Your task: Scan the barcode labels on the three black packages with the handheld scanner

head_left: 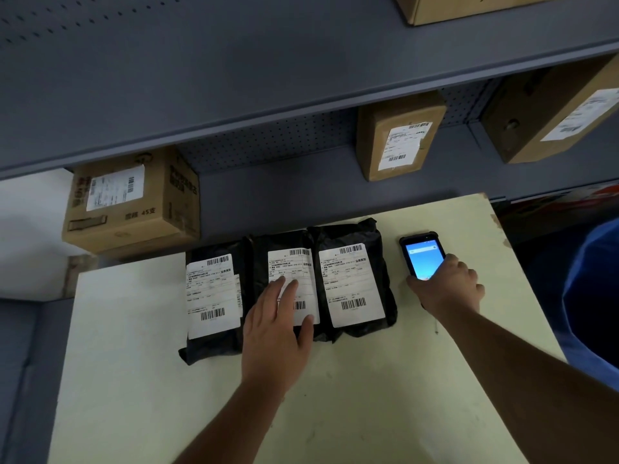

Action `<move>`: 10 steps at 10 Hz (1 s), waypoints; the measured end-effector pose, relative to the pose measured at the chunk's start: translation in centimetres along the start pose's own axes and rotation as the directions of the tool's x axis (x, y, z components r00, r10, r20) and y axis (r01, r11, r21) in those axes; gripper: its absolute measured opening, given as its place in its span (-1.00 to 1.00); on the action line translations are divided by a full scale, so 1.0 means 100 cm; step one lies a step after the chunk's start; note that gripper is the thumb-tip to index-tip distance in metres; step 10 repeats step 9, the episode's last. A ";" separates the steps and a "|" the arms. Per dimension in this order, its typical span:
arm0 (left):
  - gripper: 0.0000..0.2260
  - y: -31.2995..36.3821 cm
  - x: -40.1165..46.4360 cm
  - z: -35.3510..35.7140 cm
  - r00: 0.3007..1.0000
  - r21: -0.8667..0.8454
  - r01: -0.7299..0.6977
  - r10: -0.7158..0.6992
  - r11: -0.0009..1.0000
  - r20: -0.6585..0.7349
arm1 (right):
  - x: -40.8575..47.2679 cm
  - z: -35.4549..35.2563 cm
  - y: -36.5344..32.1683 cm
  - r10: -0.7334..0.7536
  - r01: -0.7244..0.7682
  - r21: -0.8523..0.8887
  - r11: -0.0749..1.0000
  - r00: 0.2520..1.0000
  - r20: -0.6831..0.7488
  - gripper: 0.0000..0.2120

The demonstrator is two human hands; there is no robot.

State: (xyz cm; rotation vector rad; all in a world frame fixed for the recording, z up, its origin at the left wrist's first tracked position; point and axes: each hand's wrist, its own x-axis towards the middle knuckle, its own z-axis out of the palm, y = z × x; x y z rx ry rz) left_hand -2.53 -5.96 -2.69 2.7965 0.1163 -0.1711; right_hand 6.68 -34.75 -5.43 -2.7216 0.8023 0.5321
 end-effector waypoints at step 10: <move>-0.45 -0.013 -0.020 -0.010 0.996 0.035 -0.066 0.068 0.997 -0.065 | -0.047 -0.008 0.008 -0.216 0.215 -0.019 0.976 0.976 -0.040 -0.21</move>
